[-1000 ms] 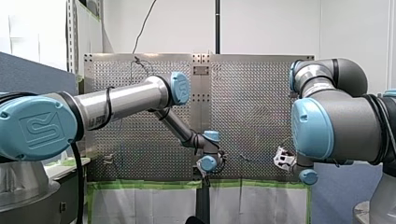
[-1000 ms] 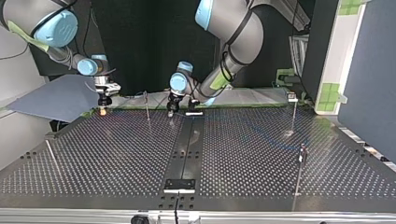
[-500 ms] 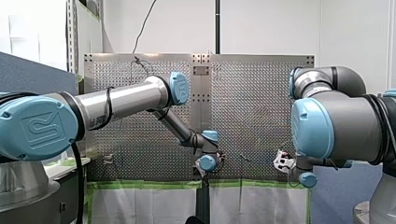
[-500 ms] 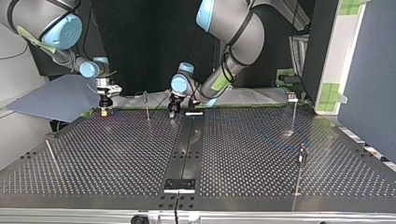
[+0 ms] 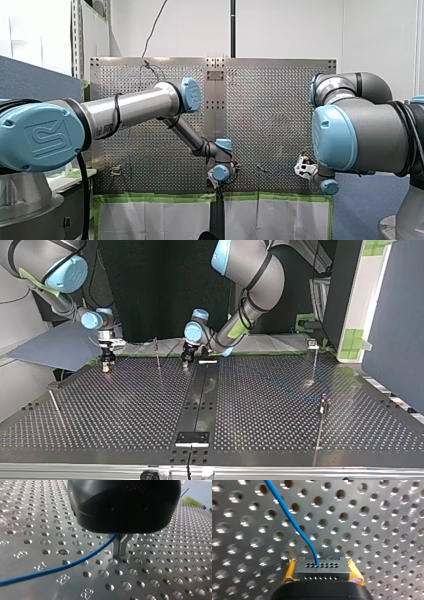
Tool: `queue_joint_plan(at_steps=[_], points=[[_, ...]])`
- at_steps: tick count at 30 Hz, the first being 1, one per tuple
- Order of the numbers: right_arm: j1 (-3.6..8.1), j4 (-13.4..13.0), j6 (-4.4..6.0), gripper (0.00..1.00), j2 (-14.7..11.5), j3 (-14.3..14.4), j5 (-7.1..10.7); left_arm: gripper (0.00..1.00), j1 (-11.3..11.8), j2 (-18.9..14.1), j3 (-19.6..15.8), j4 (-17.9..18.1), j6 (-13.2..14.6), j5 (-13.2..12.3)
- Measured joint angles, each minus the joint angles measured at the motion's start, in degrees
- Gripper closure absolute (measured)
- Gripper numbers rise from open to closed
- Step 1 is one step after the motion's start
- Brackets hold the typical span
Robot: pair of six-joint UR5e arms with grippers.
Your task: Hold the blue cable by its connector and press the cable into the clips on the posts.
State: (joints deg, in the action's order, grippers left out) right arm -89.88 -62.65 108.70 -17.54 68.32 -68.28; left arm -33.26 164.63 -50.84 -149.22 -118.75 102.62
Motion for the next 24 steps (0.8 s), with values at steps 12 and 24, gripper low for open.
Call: queue_joint_plan(at_steps=[12,24], points=[[0.69,2.23,-1.2,1.0,-0.01,-1.03,-1.11,1.0,-0.97,-0.18,-1.65,-2.2,2.17,0.09],[1.07,7.48,-6.51,1.0,0.07,1.14,-5.69,1.0,-5.96,-4.13,-7.26,-0.7,8.22,-0.73]])
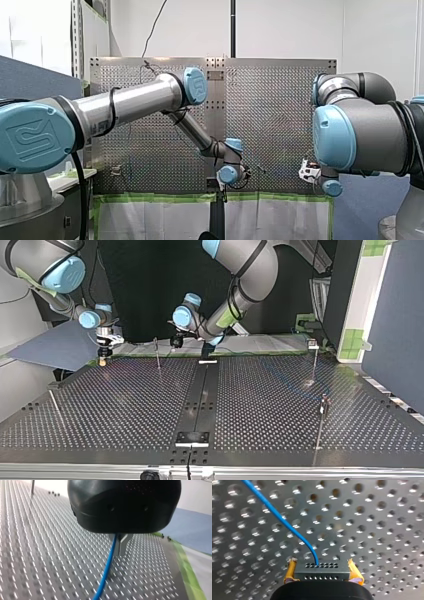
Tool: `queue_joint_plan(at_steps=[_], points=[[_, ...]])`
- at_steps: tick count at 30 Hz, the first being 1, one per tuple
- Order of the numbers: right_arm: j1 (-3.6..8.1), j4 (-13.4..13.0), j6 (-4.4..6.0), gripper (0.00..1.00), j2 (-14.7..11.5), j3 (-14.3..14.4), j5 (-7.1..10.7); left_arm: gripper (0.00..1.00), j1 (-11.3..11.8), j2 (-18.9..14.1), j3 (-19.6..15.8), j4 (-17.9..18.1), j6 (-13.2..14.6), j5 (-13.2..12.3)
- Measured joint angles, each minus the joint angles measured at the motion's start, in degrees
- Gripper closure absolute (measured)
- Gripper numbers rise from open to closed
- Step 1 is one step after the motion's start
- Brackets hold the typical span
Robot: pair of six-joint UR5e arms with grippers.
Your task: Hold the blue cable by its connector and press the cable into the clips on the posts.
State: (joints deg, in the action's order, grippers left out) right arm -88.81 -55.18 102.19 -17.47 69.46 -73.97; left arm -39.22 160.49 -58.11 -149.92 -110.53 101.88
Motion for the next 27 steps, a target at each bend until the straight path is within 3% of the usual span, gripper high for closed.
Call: queue_joint_plan(at_steps=[6,7,8,9,11,12,14,15,17,18,19,23,27], points=[[-0.87,0.73,-1.48,1.0,-0.02,0.81,0.53,1.0,-0.24,-3.07,-3.17,3.16,3.18,-0.06],[-1.07,0.76,-1.6,1.0,-0.03,0.99,0.77,0.93,-0.24,-3.37,-3.66,3.62,3.66,-0.07],[-1.23,0.77,-1.66,1.0,-0.03,1.12,0.96,0.77,-0.24,-3.59,-4.13,4.07,4.14,-0.08],[-1.38,0.77,-1.71,1.0,-0.05,1.27,1.14,0.77,-0.26,-3.78,-4.73,4.56,4.75,-0.1],[-1.72,0.8,-1.77,1.0,-0.07,1.55,1.55,0.56,-0.31,-3.94,-5.56,4.95,5.61,-0.19],[-1.86,0.82,-1.78,1.0,-0.07,1.62,1.79,0.56,-0.33,-3.99,-5.93,5.06,6.17,-0.27],[-2.17,0.91,-1.79,1.0,-0.07,1.72,2.38,0.39,-0.41,-4.01,-6.27,4.94,7.11,-0.37],[-2.3,0.95,-1.79,1.0,-0.07,1.74,2.61,0.39,-0.44,-4.01,-6.39,4.68,7.74,-0.4],[-2.62,1.04,-1.77,1.0,-0.07,1.78,3.01,0.13,-0.47,-4.01,-6.5,4.07,8.7,-0.51],[-2.74,1.08,-1.76,1.0,-0.07,1.78,3.16,0.13,-0.49,-4.01,-6.53,3.65,9.31,-0.74],[-2.89,1.12,-1.74,1.0,-0.08,1.78,3.37,0.02,-0.5,-4.01,-6.54,3.33,9.76,-0.96],[-3.3,1.39,-1.72,1.0,-0.12,1.79,4.01,0.02,-0.56,-4.0,-6.55,1.82,11.54,-1.02],[-3.69,1.62,-1.68,1.0,-0.15,1.8,4.46,0.02,-0.63,-4.01,-6.56,-0.24,13.68,0.67]])
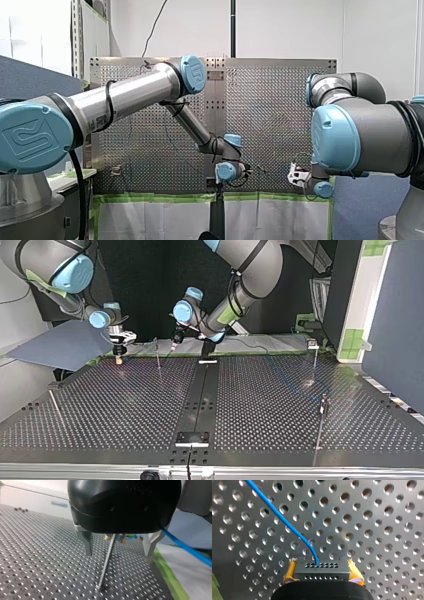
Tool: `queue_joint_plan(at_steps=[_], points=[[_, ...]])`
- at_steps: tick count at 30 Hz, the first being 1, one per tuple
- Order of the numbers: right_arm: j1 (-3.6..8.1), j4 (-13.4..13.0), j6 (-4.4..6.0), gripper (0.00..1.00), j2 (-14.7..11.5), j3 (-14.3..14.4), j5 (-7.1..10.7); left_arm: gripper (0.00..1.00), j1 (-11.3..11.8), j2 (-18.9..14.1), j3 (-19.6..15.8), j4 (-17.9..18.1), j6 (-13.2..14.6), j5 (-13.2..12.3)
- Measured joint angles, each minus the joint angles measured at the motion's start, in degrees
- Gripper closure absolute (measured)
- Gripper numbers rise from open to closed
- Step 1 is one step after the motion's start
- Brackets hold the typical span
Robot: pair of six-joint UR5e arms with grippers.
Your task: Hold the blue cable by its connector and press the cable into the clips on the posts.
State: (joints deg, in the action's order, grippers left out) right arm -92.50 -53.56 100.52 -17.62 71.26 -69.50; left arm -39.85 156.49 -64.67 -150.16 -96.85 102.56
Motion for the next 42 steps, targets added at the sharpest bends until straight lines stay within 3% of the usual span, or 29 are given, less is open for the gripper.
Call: queue_joint_plan(at_steps=[5,14,24,34,42], points=[[-0.49,0.35,0.08,1.0,-0.16,-0.01,0.26,0.02,-0.22,-0.01,0.0,-2.46,1.48,0.82],[-0.86,0.68,0.85,1.0,-0.45,-0.02,0.58,0.02,-1.74,-0.01,0.0,-6.36,1.66,-2.96],[-0.89,1.06,1.27,1.0,-0.53,-0.02,0.7,0.02,-3.67,-0.01,0.4,-5.35,1.19,-7.29],[-1.0,1.16,1.33,1.0,-0.64,-0.01,1.91,0.02,-4.37,0.04,2.76,-4.57,-1.04,-4.57],[-0.98,1.16,1.42,1.0,-0.64,-0.02,2.09,0.02,-4.64,1.12,2.84,-4.22,-1.99,-3.87]])
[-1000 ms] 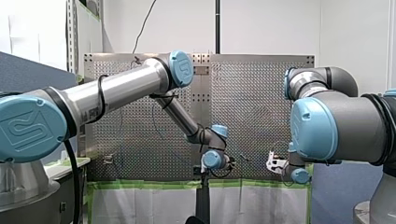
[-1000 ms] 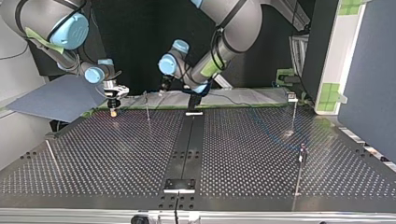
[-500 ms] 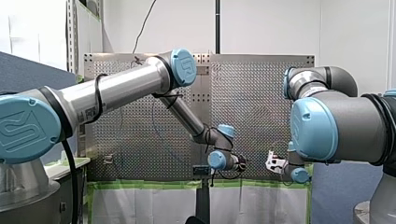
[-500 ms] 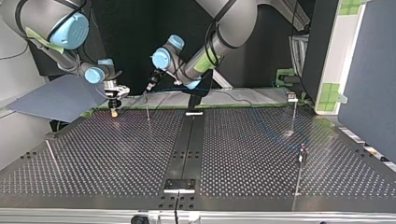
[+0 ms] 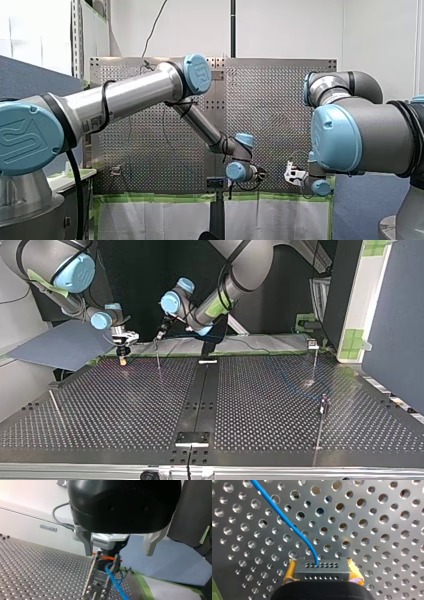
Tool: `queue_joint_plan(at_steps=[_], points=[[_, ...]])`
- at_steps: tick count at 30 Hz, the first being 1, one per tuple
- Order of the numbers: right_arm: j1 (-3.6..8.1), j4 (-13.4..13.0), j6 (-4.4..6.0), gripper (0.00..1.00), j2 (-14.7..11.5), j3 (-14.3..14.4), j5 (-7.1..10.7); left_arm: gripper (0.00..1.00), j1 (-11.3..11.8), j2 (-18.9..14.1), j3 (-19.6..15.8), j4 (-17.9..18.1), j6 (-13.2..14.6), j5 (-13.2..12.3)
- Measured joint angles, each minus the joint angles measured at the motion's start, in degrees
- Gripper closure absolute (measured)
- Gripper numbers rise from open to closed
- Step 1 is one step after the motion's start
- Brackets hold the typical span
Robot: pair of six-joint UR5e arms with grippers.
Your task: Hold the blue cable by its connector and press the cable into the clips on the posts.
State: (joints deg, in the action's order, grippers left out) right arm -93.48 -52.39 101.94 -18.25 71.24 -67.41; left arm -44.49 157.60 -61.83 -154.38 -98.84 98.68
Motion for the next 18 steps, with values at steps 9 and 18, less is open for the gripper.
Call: queue_joint_plan(at_steps=[9,18], points=[[0.07,0.0,0.25,1.0,0.01,0.0,0.07,0.02,-0.2,0.25,-0.45,3.08,-0.04,0.79],[0.12,0.0,0.74,1.0,0.0,0.0,0.04,0.02,0.17,0.91,0.3,7.09,0.07,1.62]])
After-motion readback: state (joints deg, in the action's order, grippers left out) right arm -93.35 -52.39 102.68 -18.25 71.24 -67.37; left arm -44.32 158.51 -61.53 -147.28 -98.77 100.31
